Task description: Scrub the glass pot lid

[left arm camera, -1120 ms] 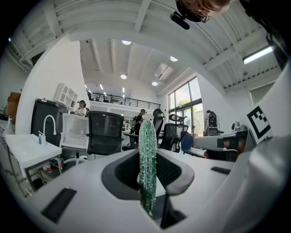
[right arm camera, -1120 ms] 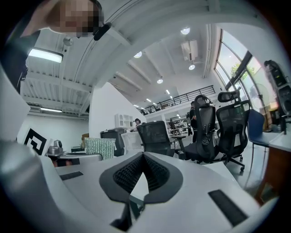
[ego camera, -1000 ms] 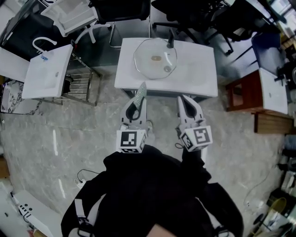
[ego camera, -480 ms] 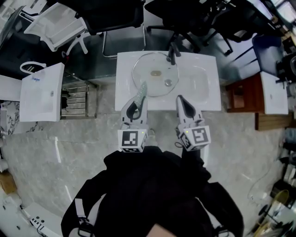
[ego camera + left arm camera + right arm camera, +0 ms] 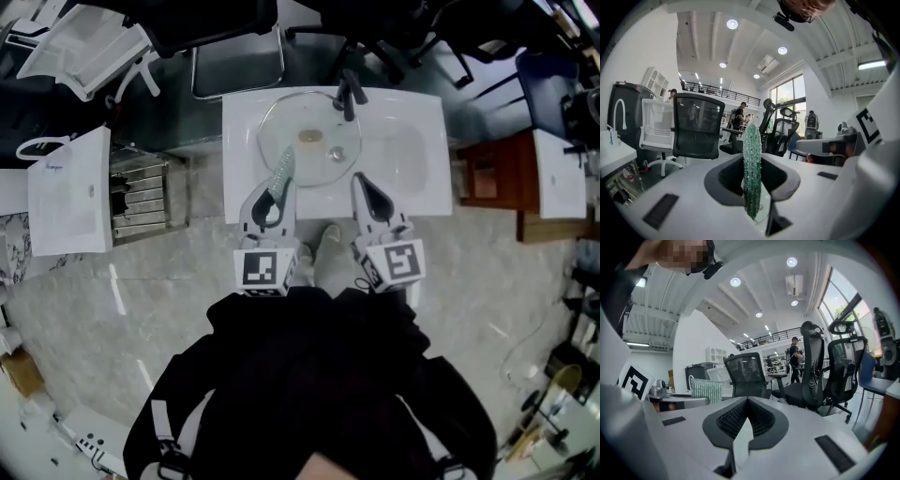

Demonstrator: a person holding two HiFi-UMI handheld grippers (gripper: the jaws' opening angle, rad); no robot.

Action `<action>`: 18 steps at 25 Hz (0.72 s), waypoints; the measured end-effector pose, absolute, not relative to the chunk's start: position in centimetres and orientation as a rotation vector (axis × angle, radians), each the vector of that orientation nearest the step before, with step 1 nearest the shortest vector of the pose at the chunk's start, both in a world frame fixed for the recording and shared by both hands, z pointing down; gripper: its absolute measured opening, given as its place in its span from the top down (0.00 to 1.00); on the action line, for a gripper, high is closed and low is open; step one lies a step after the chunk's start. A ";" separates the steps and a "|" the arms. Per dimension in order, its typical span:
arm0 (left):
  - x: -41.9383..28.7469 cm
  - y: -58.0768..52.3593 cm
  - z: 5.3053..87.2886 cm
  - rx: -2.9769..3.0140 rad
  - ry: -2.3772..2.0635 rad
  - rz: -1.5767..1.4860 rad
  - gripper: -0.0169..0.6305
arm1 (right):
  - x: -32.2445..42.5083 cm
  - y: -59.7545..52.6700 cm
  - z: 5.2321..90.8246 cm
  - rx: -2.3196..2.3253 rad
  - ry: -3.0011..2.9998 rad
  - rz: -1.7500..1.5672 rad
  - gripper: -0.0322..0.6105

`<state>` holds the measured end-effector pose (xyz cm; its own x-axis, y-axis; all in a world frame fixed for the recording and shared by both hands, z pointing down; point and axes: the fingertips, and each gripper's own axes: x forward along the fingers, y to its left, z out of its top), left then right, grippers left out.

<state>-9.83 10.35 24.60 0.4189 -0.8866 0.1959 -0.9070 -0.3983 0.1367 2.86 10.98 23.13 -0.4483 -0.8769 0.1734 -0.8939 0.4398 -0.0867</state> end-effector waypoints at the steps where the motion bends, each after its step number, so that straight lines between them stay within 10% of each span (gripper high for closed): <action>1: -9.7 10.1 25.0 2.451 -1.580 0.144 0.87 | 3.0 10.6 23.4 1.585 -2.572 0.257 0.97; 18: -6.8 4.6 32.1 2.338 -1.685 0.348 0.87 | 5.4 4.4 29.5 1.411 -2.704 0.363 0.97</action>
